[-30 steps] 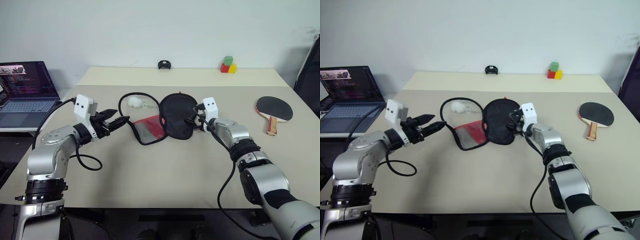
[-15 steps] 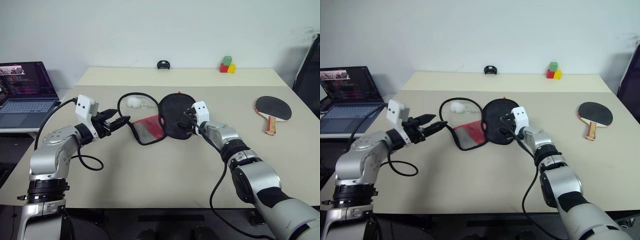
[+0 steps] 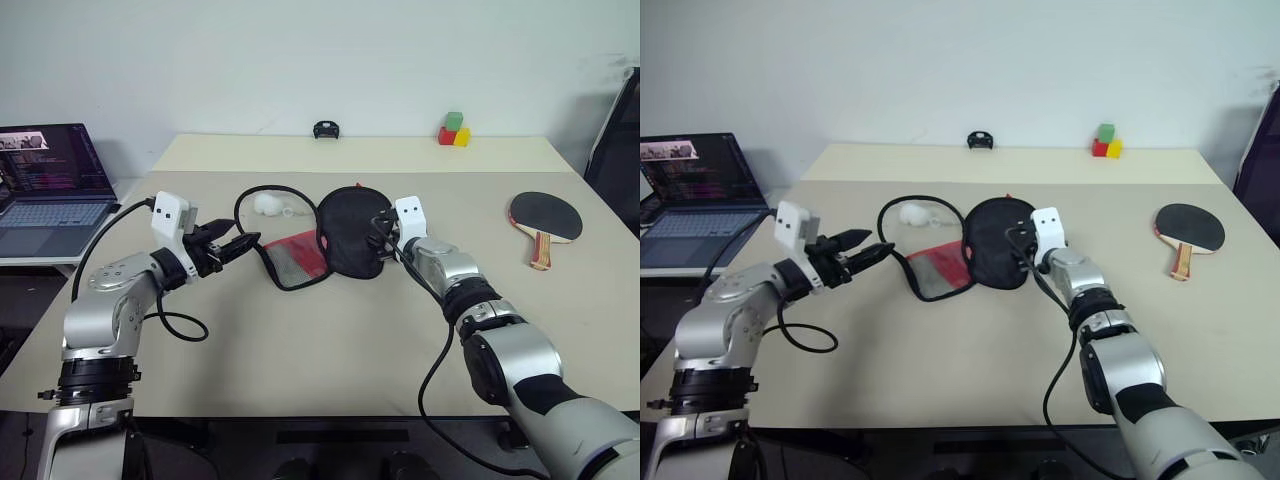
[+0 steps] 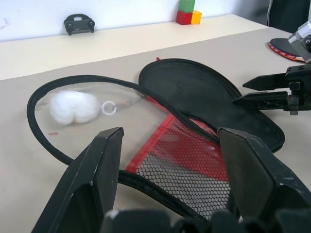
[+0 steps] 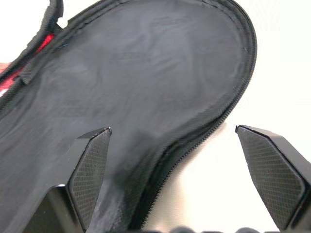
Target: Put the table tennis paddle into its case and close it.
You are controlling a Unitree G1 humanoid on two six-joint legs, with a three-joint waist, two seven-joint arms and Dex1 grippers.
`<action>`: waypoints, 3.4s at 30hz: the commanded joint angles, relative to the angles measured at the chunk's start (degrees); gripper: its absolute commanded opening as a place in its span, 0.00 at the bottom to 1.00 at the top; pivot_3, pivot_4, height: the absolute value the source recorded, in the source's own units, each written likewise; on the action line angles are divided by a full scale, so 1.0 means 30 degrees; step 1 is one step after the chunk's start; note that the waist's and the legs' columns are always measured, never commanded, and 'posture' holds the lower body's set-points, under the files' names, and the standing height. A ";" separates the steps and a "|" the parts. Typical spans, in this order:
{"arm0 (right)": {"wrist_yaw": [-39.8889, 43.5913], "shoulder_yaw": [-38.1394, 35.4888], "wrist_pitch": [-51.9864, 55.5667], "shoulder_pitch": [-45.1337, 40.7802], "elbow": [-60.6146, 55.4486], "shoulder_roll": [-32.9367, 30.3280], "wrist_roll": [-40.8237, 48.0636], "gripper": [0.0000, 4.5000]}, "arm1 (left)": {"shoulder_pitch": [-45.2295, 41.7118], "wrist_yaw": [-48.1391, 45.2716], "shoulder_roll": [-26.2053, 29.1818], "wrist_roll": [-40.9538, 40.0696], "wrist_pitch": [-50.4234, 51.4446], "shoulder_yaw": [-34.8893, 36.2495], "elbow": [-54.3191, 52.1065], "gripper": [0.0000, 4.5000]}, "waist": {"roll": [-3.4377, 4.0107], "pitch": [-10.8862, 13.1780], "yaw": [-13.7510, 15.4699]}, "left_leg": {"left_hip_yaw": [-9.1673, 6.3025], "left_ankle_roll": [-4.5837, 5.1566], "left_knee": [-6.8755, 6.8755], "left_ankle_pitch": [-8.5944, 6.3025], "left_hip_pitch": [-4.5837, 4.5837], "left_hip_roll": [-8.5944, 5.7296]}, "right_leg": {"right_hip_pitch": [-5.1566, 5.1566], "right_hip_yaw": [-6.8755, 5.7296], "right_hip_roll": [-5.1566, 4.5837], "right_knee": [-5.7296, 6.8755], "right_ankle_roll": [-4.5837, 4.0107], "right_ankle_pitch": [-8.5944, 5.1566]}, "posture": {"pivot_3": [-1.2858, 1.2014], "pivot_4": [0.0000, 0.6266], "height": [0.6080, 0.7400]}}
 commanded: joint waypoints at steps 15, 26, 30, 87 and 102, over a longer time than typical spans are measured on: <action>0.1637 -0.0311 0.0816 -0.0468 0.0256 0.1575 0.0113 1.00 | -0.0533 -0.0045 0.0188 0.0057 -0.0433 -0.0051 -0.0373 0.74 | -0.0001 -0.0003 -0.0451 | 0.0005 0.0001 -0.0001 0.0000 0.0011 0.0004 | 0.0003 0.0000 0.0009 0.0014 0.0000 0.0000 | 0.52 0.24 1.00; 0.1706 0.0378 0.0359 -0.0562 0.0051 0.2225 -0.0705 0.79 | -0.0573 0.0021 0.0172 0.0018 -0.0380 -0.0034 -0.0477 0.76 | 0.0000 -0.0003 -0.0774 | 0.0000 -0.0003 0.0000 0.0002 0.0017 0.0007 | 0.0001 0.0010 0.0011 0.0030 0.0000 0.0001 | 0.52 0.24 1.00; 0.1489 0.0567 0.0151 -0.0526 0.0080 0.2281 -0.1007 0.48 | -0.0585 0.0031 0.0175 0.0005 -0.0365 -0.0028 -0.0501 0.76 | 0.0000 -0.0003 -0.0782 | 0.0000 -0.0004 -0.0001 0.0002 0.0017 0.0007 | -0.0002 0.0013 0.0011 0.0030 0.0000 0.0001 | 0.52 0.24 1.00; 0.2259 -0.1675 1.2661 0.3920 -1.2057 -0.6810 0.3315 0.01 | -0.2851 -0.1722 -0.3056 -0.0039 0.0843 -0.4066 -0.2082 0.76 | -0.0002 -0.0002 -0.0035 | 0.0024 0.0071 0.0019 -0.0029 -0.0030 0.0002 | -0.0007 0.0001 0.0011 0.0015 0.0000 0.0001 | 0.52 0.24 1.00; 0.2245 -0.1894 1.0168 0.2924 -0.8035 -0.7458 0.1977 0.29 | -0.2569 -0.1513 -0.2996 -0.0072 0.1023 -0.3969 -0.2386 0.76 | -0.0002 -0.0001 0.0106 | 0.0021 0.0025 0.0027 -0.0003 -0.0043 0.0002 | -0.0004 0.0005 0.0006 0.0006 0.0001 0.0001 | 0.52 0.24 1.00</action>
